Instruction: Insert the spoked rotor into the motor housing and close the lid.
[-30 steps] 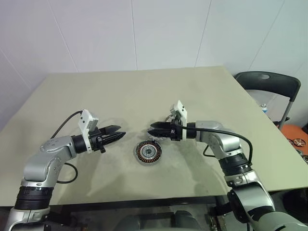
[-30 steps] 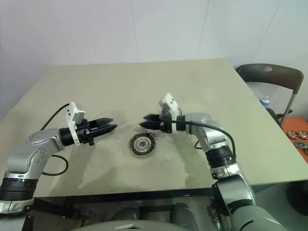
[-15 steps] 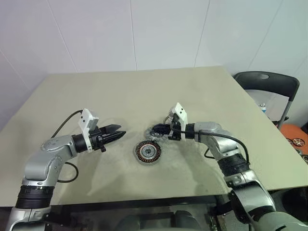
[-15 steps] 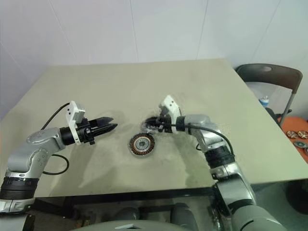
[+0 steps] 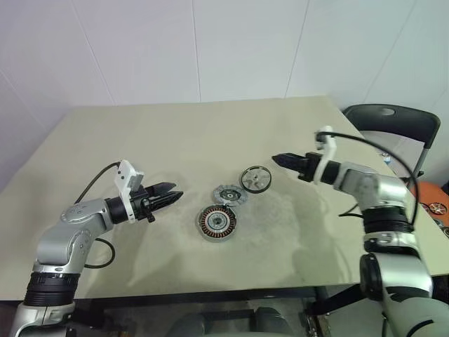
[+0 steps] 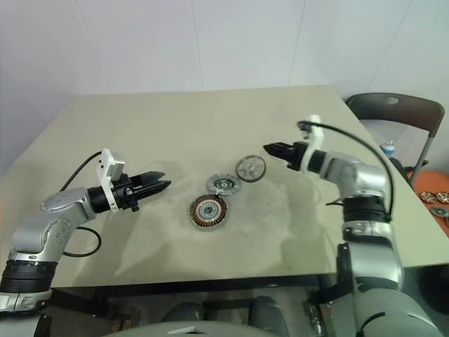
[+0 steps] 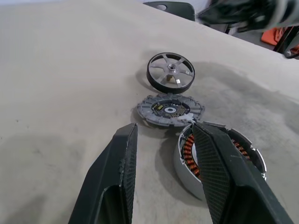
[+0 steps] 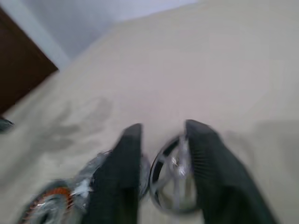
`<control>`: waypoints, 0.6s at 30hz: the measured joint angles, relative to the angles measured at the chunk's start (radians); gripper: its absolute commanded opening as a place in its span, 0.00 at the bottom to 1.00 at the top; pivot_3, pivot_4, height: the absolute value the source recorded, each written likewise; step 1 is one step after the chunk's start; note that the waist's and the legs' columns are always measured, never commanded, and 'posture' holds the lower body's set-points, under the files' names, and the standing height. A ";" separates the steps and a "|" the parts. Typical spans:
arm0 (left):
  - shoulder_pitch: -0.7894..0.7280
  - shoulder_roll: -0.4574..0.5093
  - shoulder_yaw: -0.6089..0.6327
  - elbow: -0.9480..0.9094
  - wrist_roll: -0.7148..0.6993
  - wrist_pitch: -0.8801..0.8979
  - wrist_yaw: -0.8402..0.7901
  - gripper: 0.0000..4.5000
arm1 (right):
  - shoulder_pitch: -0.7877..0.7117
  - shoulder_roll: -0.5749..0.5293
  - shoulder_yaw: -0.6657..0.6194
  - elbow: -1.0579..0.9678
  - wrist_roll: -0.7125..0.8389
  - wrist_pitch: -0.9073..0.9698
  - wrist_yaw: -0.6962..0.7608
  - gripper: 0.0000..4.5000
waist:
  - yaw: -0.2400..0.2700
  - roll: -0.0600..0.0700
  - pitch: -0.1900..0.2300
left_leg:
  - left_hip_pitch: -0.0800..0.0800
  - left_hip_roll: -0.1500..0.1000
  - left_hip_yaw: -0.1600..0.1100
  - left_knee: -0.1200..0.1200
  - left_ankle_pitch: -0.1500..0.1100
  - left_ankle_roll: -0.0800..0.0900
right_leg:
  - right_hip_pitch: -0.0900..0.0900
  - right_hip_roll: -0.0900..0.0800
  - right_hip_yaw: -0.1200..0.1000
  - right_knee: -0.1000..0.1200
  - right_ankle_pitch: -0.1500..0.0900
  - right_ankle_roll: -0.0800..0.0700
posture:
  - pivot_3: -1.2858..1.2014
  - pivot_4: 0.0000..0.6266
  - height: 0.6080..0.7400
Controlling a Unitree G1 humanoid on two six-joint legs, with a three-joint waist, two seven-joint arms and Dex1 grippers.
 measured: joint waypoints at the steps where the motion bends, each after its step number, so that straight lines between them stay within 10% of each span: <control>1: 0.000 0.000 0.000 0.000 0.000 0.000 0.000 0.44 | 0.016 -0.006 -0.009 -0.003 0.009 0.039 -0.007 0.39 | -0.002 0.000 0.000 | 0.000 0.000 0.001 0.000 0.000 0.000 | 0.000 0.000 0.000 0.000 0.000 0.000 | 0.52 0.00 1.00; 18: -0.048 0.021 0.000 0.004 -0.002 0.010 -0.049 0.44 | 0.143 0.100 0.100 -0.062 -0.047 0.028 -0.109 0.39 | -0.023 0.000 0.000 | 0.002 0.001 0.008 0.003 0.000 0.001 | 0.000 -0.001 0.004 0.000 0.004 0.003 | 0.52 0.00 1.00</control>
